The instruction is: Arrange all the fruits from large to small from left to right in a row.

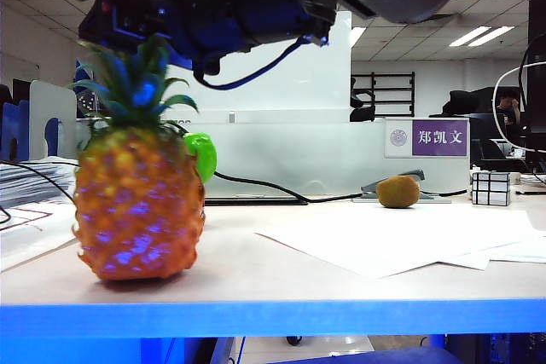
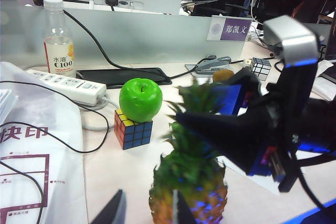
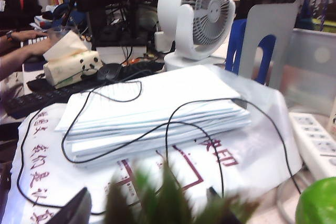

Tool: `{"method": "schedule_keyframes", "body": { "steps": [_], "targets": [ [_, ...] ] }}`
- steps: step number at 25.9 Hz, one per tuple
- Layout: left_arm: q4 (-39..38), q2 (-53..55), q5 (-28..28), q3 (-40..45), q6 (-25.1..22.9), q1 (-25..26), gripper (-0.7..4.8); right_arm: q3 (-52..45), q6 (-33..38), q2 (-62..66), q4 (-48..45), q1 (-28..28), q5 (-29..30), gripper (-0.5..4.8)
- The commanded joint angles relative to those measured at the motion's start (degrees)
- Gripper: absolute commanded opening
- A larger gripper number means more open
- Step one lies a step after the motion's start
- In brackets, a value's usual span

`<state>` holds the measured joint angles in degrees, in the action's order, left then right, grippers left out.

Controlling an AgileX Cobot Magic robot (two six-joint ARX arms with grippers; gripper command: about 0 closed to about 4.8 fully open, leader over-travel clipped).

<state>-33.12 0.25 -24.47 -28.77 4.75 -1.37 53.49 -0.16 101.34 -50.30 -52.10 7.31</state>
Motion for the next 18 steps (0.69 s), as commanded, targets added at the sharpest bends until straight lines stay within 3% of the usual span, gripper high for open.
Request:
{"method": "schedule_keyframes", "body": {
  "steps": [1, 13, 18],
  "targets": [
    [0.61, -0.11, -0.37, -0.22, 0.04, 0.02, 1.26, 0.13, 0.15, -1.53, -1.42, 0.42, 0.07, 2.85],
    [0.61, -0.11, -0.39, -0.22, -0.02, 0.02, 1.26, 0.2, -0.24, -4.42, -2.16, 2.91, 0.07, 2.86],
    [0.61, -0.11, -0.37, -0.22, -0.04, 0.02, 1.25, 0.28, -0.26, -6.36, -5.99, 4.72, 0.09, 3.47]
  ]
}}
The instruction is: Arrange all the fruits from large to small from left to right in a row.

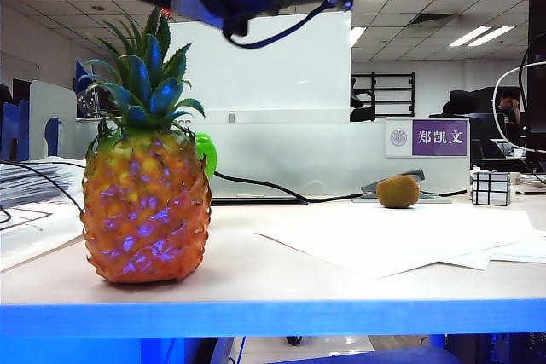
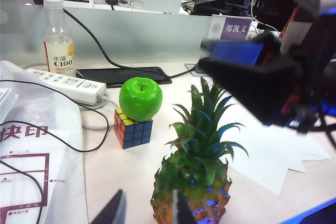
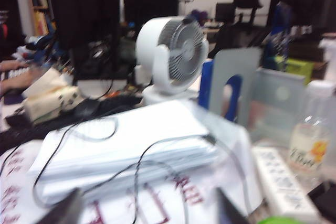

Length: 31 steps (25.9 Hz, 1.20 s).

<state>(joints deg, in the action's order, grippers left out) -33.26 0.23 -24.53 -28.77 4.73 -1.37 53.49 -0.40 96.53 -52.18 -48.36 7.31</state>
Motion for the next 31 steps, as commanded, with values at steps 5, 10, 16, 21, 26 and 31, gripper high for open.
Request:
{"method": "schedule_keyframes", "body": {
  "steps": [5, 10, 16, 21, 26, 31],
  "targets": [
    [0.76, -0.09, -0.26, -0.22, -0.02, 0.02, 1.25, 0.68, -1.22, -3.19, -8.28, 3.72, 0.09, 3.93],
    [0.79, -0.09, -0.33, -0.22, 0.0, 0.0, 1.26, 5.18, -1.4, -2.69, -0.98, 9.62, 0.63, 4.79],
    [1.09, -0.09, -3.02, -0.2, -0.31, 0.0, 1.26, 17.73, -4.37, 2.75, 23.47, 19.52, 16.96, 4.79],
    [1.46, -0.09, -5.14, -0.2, -2.01, 0.0, 1.96, 22.75, -4.61, 6.38, 34.07, 23.26, 24.41, 4.79],
    [1.81, -0.09, -5.05, -0.17, -2.82, 0.02, 2.71, 24.7, -8.57, 9.09, 40.15, 23.39, 27.65, 4.79],
    [2.1, -0.09, -4.87, -0.17, -2.84, 0.02, 2.71, 24.72, -8.81, 12.04, 39.93, 23.15, 30.25, 4.79]
  ]
}}
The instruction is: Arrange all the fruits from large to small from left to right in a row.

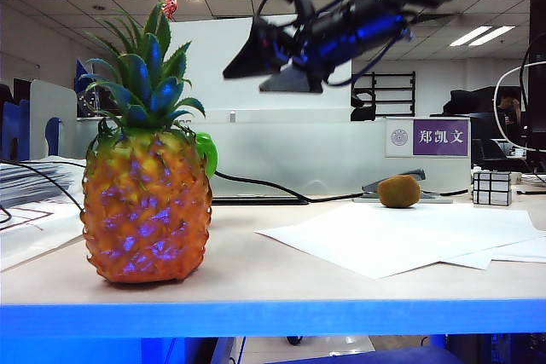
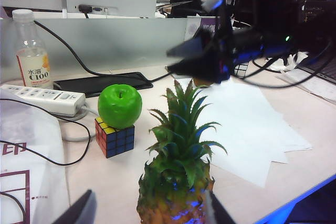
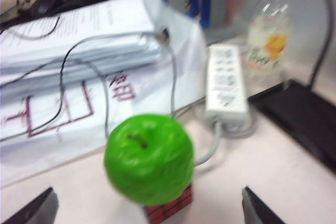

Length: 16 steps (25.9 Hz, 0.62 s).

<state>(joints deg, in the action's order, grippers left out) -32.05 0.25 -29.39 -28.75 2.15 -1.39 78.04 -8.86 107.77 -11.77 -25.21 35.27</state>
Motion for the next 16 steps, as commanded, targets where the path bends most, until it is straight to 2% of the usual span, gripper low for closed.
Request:
{"method": "schedule_keyframes", "body": {
  "steps": [1, 9, 16],
  "targets": [
    [0.87, -0.11, 0.0, -0.2, -0.26, 0.04, 2.71, 0.17, -0.37, 1.38, -0.48, 0.0, 2.51, 4.79],
    [0.87, -0.11, 0.22, -0.17, -0.26, 0.04, 2.71, 1.84, -0.02, 3.72, -1.53, -0.28, 4.96, 4.79],
    [0.87, -0.11, 0.22, -0.17, -0.26, 0.04, 2.71, 5.75, -1.25, 5.9, -0.52, -1.33, 4.79, 4.79]
  ]
}}
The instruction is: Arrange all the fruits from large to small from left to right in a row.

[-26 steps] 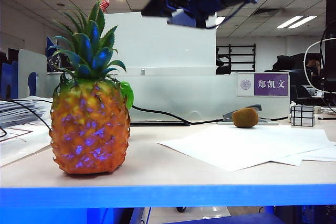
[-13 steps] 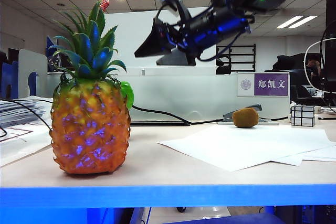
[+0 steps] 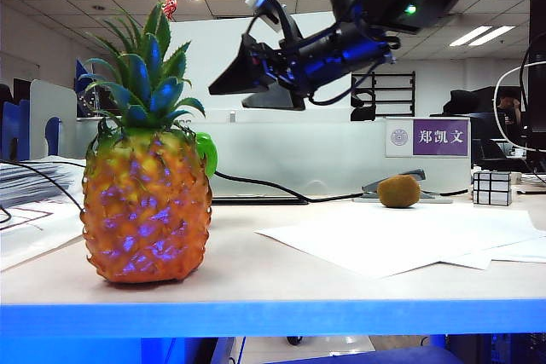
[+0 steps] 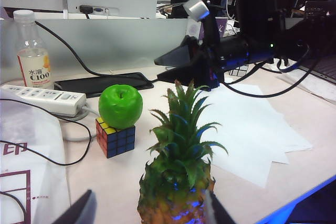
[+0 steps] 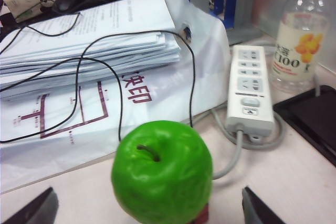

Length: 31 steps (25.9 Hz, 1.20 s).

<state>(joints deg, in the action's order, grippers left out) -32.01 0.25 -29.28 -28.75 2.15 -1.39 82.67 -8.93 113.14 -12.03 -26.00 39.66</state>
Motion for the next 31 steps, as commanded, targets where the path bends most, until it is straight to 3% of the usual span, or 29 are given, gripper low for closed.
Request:
{"method": "schedule_keyframes", "body": {
  "steps": [1, 31],
  "targets": [
    [0.83, -0.11, 0.13, -0.17, -0.26, 0.04, 2.71, 1.53, -1.73, 0.94, -0.28, -0.7, 0.44, 4.79],
    [0.83, -0.11, 0.09, -0.17, -0.24, 0.04, 2.71, 4.09, -7.8, 7.26, -3.3, -4.42, -3.19, 4.79]
  ]
}}
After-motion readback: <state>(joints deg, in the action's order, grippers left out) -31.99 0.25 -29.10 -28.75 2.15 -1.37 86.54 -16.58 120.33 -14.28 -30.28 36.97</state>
